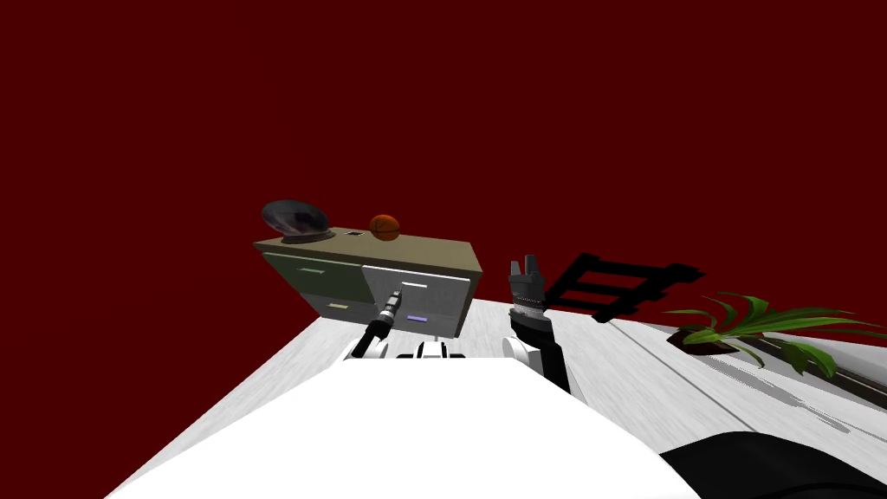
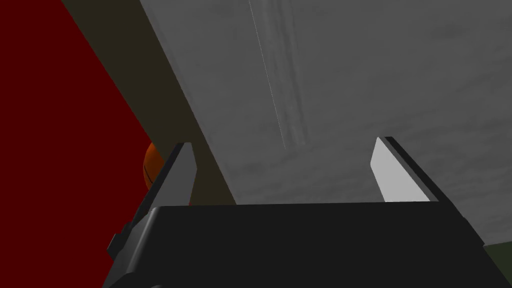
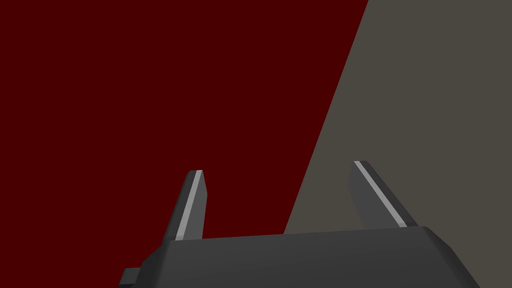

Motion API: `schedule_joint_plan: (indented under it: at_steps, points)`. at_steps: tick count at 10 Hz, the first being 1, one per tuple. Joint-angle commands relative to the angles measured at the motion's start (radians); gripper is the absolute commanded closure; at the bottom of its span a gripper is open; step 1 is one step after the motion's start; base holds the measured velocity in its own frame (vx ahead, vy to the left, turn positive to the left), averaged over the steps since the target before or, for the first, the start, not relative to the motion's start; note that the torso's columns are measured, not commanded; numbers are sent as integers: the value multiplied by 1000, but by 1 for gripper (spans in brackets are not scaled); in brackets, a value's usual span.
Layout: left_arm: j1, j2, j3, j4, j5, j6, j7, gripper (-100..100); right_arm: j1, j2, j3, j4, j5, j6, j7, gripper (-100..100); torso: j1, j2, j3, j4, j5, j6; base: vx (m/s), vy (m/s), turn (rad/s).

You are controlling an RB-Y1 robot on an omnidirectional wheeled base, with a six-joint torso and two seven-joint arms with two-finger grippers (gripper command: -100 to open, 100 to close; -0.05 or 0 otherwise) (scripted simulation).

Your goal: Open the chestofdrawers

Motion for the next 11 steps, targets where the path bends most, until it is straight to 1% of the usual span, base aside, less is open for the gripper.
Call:
schedule_joint_plan:
  at_steps: [1, 2, 3, 4, 7, 8, 9, 11]
  points:
    - [-2, 0, 1, -6, 1, 16, 1, -100, 0, 0, 0, 0, 0, 0, 0, 0, 2, 5, 3, 1, 1, 0, 76, -19, -2]
    - [-3, 0, 0, -7, 1, 20, 1, -100, 0, 0, 0, 0, 0, 0, 0, 0, 3, 11, 7, 3, 1, 0, 21, -5, 2]
    - [-3, 0, 0, -6, 1, 20, 1, 100, 0, 0, 0, 0, 0, 0, 0, 0, 3, 14, 9, 4, 1, 0, 11, -2, 0]
    - [13, 5, -7, -27, 1, 25, 1, 100, 0, 0, 0, 0, 0, 0, 0, 0, 2, 11, 7, 4, 1, 0, -122, 12, 31]
    - [33, 12, -15, -53, 2, 33, 2, 100, -1, 0, 0, 0, 0, 0, 0, 0, 0, 9, 6, 3, 0, 0, -190, 9, 16]
    - [28, 10, -13, -45, 1, 30, 1, 100, -1, 0, 0, 0, 0, 0, 0, 0, 0, 7, 5, 2, 0, 0, -100, 6, 2]
    - [18, 9, -8, -37, 2, 34, 2, -100, -1, 0, 0, 0, 0, 0, 0, 0, 1, 1, 1, 1, 0, 0, 47, 13, -25]
    - [12, 9, -5, -32, 2, 35, 2, -100, 0, 0, 0, 0, 0, 0, 0, 0, 1, -5, -3, -1, 1, 0, 138, 19, -14]
